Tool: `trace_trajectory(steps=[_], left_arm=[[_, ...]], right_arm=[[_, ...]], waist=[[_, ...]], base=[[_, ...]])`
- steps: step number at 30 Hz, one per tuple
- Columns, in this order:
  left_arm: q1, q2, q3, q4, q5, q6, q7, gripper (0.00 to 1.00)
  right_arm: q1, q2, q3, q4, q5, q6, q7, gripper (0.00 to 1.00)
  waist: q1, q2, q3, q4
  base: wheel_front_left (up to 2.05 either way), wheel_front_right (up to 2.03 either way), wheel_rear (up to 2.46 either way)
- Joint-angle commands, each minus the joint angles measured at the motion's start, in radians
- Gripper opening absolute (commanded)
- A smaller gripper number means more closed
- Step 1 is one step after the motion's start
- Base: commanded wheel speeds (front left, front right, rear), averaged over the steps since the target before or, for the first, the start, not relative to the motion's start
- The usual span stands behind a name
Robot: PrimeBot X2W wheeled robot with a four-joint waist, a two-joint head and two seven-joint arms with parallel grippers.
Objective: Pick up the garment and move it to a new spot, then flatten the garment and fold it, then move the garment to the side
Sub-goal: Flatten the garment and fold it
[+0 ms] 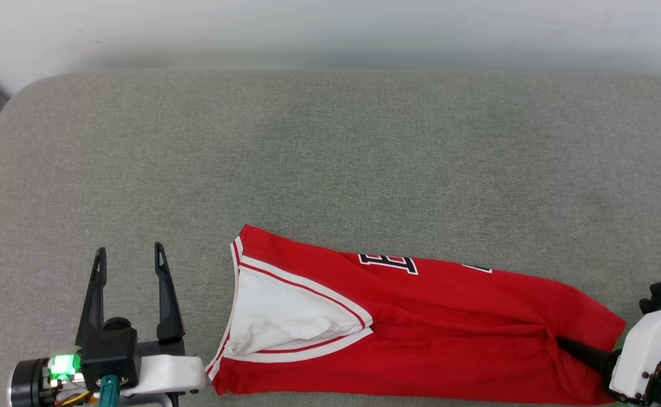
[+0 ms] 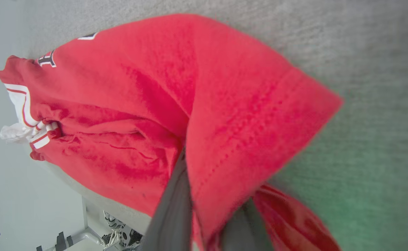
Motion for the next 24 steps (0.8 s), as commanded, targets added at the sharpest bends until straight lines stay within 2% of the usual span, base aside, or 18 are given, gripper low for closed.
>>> trace_trajectory(steps=[1,11,12,13,19,24], left_arm=[[0.02,-0.015,0.015,-0.002,0.028,-0.012,-0.002,1.0],[0.087,-0.101,0.095,0.004,0.105,-0.066,-0.002,1.0],[0.094,-0.108,0.1,0.003,0.107,-0.076,-0.002,1.0],[0.109,-0.122,0.112,0.006,0.115,-0.099,-0.002,1.0],[0.135,-0.146,0.125,0.018,0.135,-0.137,-0.002,1.0],[0.144,-0.163,0.131,0.026,0.146,-0.161,-0.002,1.0]], right_arm=[[0.03,0.02,0.018,0.017,0.003,-0.001,-0.001,0.0],[-0.004,-0.062,-0.035,-0.012,0.023,-0.001,-0.014,0.0],[-0.005,-0.075,-0.043,-0.009,0.012,-0.001,-0.018,0.0],[-0.001,-0.117,-0.066,0.001,-0.024,-0.001,-0.019,0.0],[0.006,-0.19,-0.116,0.019,-0.078,-0.001,0.026,0.0],[0.023,-0.181,-0.13,-0.039,-0.051,-0.001,0.106,0.0]], waist=[[0.0,-0.0001,-0.004,0.0],[0.0,-0.0001,-0.047,-0.008],[0.0,-0.0001,-0.053,-0.008],[0.0,-0.0001,-0.068,-0.006],[0.0,-0.0001,-0.094,-0.003],[0.0,-0.0001,-0.109,-0.001]], base=[[0.0,0.0,0.0],[0.0,0.0,0.0],[0.0,0.0,0.0],[0.0,0.0,0.0],[0.0,0.0,0.0],[0.0,0.0,0.0]])
